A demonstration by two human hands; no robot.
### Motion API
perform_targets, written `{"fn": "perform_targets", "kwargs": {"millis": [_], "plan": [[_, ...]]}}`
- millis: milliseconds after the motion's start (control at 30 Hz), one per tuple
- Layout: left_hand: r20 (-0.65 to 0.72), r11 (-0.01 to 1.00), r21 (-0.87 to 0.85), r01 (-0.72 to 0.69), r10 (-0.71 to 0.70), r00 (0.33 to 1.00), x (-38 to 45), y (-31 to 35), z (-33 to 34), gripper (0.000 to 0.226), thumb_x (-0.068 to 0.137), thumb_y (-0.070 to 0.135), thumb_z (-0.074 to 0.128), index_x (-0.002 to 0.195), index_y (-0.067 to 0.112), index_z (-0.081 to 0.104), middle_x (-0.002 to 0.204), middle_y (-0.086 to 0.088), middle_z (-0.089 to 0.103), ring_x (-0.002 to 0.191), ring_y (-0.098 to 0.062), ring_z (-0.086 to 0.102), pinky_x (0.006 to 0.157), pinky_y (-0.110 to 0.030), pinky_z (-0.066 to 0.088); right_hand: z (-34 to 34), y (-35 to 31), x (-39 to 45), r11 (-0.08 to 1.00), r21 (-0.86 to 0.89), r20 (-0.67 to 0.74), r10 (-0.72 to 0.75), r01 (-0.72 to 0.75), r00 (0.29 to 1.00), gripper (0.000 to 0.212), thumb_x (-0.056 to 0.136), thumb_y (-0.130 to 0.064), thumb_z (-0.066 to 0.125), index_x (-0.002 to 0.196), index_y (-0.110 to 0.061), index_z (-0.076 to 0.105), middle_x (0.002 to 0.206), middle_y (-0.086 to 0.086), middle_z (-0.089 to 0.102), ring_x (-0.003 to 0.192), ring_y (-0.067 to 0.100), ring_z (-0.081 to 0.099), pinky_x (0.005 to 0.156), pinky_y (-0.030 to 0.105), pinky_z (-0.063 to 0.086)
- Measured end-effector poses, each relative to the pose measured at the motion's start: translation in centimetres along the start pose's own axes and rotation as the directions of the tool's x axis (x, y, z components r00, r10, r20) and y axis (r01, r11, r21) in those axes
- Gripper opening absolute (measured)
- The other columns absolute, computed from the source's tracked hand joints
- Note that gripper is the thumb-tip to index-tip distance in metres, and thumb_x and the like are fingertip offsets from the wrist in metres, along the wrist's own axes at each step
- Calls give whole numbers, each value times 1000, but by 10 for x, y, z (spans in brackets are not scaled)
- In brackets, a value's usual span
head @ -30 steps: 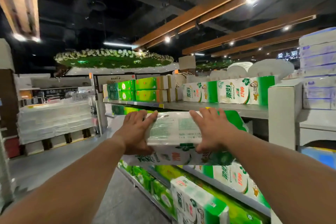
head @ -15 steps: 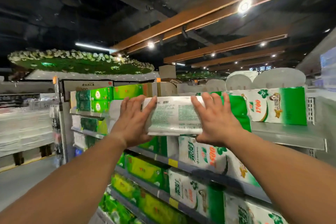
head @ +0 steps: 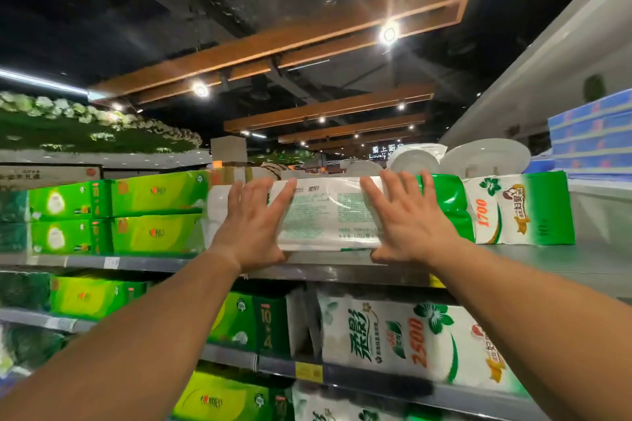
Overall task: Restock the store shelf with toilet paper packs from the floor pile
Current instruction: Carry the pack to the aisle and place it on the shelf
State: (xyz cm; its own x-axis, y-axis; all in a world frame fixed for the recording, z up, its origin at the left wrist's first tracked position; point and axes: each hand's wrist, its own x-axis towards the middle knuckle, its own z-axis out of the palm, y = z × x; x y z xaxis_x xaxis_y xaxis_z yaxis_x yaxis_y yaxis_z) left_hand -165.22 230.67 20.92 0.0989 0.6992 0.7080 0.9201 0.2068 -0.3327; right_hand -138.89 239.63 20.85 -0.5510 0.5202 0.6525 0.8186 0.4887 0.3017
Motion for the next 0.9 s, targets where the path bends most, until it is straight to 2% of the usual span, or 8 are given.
{"fn": "perform_targets", "kwargs": {"millis": [67, 233, 500, 667, 767, 867, 900], "plan": [[-5, 1000, -9, -12, 12, 1000, 18, -17, 24, 126, 72, 69, 72, 157, 33, -14, 158, -10, 4, 145, -28, -6, 123, -52, -12, 17, -7, 23, 1000, -12, -8, 13, -13, 1000, 126, 72, -74, 66, 158, -25, -11, 165, 17, 4, 151, 40, 7, 120, 65, -1], [40, 998, -49, -30, 32, 999, 64, -51, 90, 128, 72, 73, 70, 156, 34, -19, 162, -10, 3, 150, -31, -2, 124, -57, -3, 66, -16, 83, 999, -23, 22, 25, -25, 999, 127, 71, -76, 67, 159, -26, -10, 167, 14, 1, 153, 39, 4, 122, 64, 0], [192, 991, -127, -36, 60, 980, 133, -90, 178, 124, 75, 62, 76, 159, 34, -11, 165, -8, 3, 149, -29, 1, 123, -50, -4, 138, -20, 179, 997, 51, 183, 50, -60, 982, 127, 71, -66, 76, 161, -29, -6, 168, 10, 5, 154, 35, 5, 122, 62, -2], [177, 955, -288, -76, 131, 975, 173, -107, 238, 125, 62, 61, 83, 158, 35, 6, 161, -2, 20, 148, -26, 17, 124, -51, 6, 172, -15, 216, 995, 61, 243, 56, -73, 968, 123, 72, -63, 75, 160, -32, -4, 168, 7, 7, 155, 30, 7, 122, 62, -2], [190, 934, -350, -76, 150, 970, 203, -117, 259, 116, 59, 62, 83, 152, 34, 20, 155, 3, 29, 146, -24, 27, 123, -52, 15, 182, -9, 238, 991, 55, 278, 100, -120, 955, 117, 76, -61, 72, 161, -31, -2, 171, 5, -2, 157, 27, 0, 122, 61, -3], [266, 948, -314, -57, 146, 953, 229, -116, 271, 109, 73, 61, 77, 159, 30, 18, 167, -1, 13, 153, -26, 14, 124, -51, 14, 193, -2, 256, 984, 42, 286, 156, -175, 946, 96, 80, -56, 72, 157, -34, 19, 169, 7, 10, 156, 29, 8, 123, 64, 3], [301, 954, -293, -60, 151, 942, 235, -115, 275, 111, 75, 62, 76, 161, 28, 14, 169, 0, 9, 154, -25, 12, 124, -49, 15, 199, -1, 260, 982, 29, 305, 167, -185, 937, 97, 79, -57, 75, 156, -34, 21, 166, 7, 18, 154, 30, 14, 122, 65, 6]]}}
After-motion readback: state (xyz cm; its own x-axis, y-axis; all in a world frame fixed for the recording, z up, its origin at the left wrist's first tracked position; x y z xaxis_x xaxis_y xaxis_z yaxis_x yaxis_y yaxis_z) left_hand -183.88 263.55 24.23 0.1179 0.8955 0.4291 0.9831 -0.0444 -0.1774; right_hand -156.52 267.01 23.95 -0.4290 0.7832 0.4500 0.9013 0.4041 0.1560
